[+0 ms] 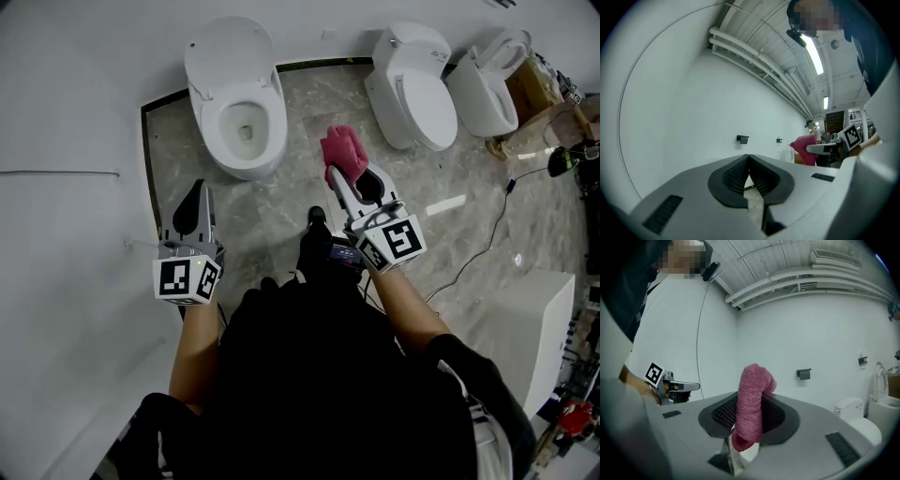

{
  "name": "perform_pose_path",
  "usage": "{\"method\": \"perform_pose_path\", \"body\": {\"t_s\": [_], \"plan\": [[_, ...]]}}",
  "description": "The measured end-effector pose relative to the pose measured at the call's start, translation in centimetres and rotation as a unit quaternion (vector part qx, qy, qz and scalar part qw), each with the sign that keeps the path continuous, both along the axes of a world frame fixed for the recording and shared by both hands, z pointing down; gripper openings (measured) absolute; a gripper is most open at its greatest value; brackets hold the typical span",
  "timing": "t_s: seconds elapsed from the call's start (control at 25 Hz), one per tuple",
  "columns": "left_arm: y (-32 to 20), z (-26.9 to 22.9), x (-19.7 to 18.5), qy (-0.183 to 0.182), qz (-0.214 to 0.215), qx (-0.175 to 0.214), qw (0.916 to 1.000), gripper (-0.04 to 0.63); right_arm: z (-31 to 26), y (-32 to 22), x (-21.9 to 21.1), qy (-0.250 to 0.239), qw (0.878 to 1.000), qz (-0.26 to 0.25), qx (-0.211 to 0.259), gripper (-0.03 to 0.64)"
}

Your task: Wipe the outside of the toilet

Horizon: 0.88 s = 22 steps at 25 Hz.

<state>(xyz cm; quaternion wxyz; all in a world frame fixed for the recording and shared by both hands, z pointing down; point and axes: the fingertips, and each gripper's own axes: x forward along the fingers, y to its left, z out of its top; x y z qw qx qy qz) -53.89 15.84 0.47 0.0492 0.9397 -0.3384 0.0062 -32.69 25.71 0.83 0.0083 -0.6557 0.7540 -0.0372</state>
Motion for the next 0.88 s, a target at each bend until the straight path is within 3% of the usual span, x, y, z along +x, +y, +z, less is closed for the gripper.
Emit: {"method": "perform_pose_path", "body": {"t_s": [0.16, 0.32, 0.52, 0.88], "plan": [[4.0, 0.6, -2.7, 0.022, 0.028, -0.023, 0.9991, 0.015, 0.4, 4.7, -3.4, -0.006, 1.000, -0.003, -0.017, 0.127], [7.3, -0.3, -2.6, 0.045, 0.075, -0.030, 0.9957, 0.015, 0.4, 7.4, -5.8, -0.009, 0.998, -0.045, -0.030, 0.127], [9.7, -2.4, -1.7, 0.024, 0.058, -0.016, 0.9979, 0.015, -1.0, 9.0, -5.3, -0.009, 0.998, -0.049, -0.025, 0.127], [14.0, -1.5, 2.6, 0.039, 0.078, -0.060, 0.9943, 0.016, 0.9, 12.2, -4.4, -0.019, 0.994, -0.100, -0.043, 0.126]]}}
